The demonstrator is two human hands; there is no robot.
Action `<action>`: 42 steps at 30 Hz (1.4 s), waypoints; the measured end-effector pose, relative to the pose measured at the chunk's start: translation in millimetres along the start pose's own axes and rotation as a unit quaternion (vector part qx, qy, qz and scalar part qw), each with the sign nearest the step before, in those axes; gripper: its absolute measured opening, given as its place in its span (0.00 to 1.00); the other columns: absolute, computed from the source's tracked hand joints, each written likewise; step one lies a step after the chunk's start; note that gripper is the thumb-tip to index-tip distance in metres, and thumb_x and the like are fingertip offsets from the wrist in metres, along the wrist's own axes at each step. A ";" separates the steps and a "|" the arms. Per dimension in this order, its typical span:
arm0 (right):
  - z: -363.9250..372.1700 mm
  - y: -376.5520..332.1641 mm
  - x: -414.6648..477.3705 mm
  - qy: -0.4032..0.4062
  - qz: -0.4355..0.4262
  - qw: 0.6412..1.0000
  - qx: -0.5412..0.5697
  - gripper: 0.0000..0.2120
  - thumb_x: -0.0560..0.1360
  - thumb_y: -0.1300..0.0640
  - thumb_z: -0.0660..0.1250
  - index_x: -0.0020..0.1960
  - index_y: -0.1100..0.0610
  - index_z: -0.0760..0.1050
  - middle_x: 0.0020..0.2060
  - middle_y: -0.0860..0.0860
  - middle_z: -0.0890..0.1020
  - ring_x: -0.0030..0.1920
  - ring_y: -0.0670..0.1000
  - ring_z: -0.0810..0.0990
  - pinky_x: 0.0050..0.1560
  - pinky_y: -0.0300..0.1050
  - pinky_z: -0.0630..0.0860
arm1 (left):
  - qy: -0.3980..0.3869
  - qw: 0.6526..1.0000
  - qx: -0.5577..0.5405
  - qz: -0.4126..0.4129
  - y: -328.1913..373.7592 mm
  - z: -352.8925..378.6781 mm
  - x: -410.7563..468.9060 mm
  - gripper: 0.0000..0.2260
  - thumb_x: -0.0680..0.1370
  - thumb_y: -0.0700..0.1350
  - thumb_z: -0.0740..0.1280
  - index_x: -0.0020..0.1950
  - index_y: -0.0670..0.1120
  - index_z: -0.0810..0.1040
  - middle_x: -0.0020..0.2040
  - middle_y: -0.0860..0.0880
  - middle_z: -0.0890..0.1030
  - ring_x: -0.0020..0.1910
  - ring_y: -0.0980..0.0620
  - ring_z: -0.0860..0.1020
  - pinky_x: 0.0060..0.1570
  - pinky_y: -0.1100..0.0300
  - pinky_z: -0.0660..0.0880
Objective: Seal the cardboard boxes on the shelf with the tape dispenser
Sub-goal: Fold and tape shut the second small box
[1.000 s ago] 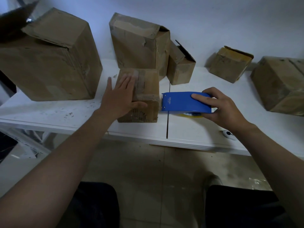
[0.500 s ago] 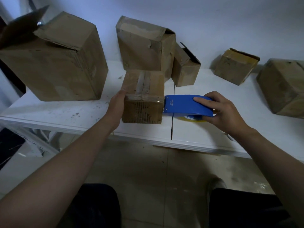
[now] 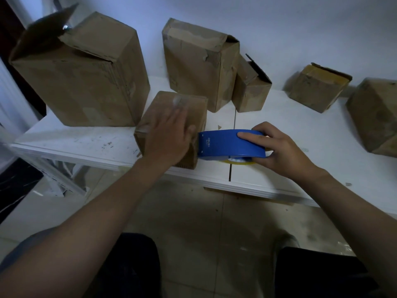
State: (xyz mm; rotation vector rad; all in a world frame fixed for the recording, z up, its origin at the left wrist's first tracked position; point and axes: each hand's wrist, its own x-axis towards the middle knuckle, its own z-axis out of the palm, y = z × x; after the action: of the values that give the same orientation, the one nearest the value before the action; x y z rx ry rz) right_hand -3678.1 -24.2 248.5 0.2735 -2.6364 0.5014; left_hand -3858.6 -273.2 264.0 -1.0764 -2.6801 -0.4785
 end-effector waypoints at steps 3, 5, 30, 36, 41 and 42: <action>-0.2 -0.3 -1.0 0.013 0.008 1.000 -0.006 0.34 0.71 0.62 0.78 0.74 0.50 0.71 0.59 0.55 0.74 0.56 0.49 0.72 0.55 0.40 0.75 | -0.018 0.998 0.063 0.015 11.4 8.6 -3.4 0.35 0.81 0.65 0.40 0.79 0.47 0.63 0.80 0.48 0.61 0.81 0.47 0.53 0.77 0.40 0.51; -3.9 0.8 -3.8 0.031 0.016 0.999 -0.011 0.34 0.71 0.63 0.78 0.74 0.51 0.71 0.58 0.56 0.74 0.55 0.50 0.73 0.54 0.41 0.74 | -0.008 0.997 0.074 0.009 8.9 9.9 -3.0 0.37 0.80 0.66 0.38 0.78 0.46 0.65 0.80 0.48 0.63 0.81 0.47 0.54 0.77 0.39 0.53; -42.6 -79.4 32.6 -0.071 0.175 0.971 -0.149 0.29 0.75 0.55 0.72 0.74 0.40 0.70 0.54 0.53 0.74 0.46 0.51 0.70 0.43 0.44 0.65 | -0.007 0.995 0.100 -0.006 10.4 10.7 -1.3 0.38 0.77 0.67 0.37 0.80 0.49 0.63 0.80 0.50 0.63 0.80 0.47 0.55 0.75 0.38 0.56; -50.2 -92.4 52.4 -0.097 0.211 0.963 -0.140 0.27 0.76 0.58 0.70 0.71 0.38 0.72 0.47 0.46 0.69 0.46 0.53 0.74 0.43 0.46 0.66 | -0.011 0.995 0.099 -0.008 8.2 13.9 0.1 0.34 0.80 0.66 0.43 0.79 0.49 0.63 0.80 0.50 0.63 0.80 0.47 0.55 0.75 0.37 0.55; -55.7 -91.7 66.8 -0.122 0.249 0.954 -0.109 0.27 0.74 0.61 0.71 0.68 0.38 0.76 0.47 0.47 0.80 0.43 0.51 0.76 0.41 0.44 0.69 | -0.015 0.995 0.103 -0.008 9.3 13.0 0.7 0.36 0.79 0.67 0.41 0.80 0.49 0.62 0.80 0.51 0.62 0.81 0.48 0.54 0.75 0.36 0.53; -56.0 -90.2 69.5 -0.128 0.258 0.952 -0.105 0.27 0.73 0.61 0.71 0.67 0.38 0.77 0.48 0.47 0.81 0.44 0.51 0.77 0.42 0.45 0.71 | -0.017 0.995 0.103 -0.005 9.6 12.6 0.8 0.36 0.79 0.67 0.42 0.80 0.49 0.61 0.80 0.50 0.62 0.81 0.48 0.54 0.75 0.36 0.53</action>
State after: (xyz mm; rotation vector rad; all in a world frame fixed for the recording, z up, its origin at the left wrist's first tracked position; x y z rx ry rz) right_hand -3693.8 -92.4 354.3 -0.4631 -2.9825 0.3540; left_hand -3853.4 -261.5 254.7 -1.0203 -2.6923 -0.1810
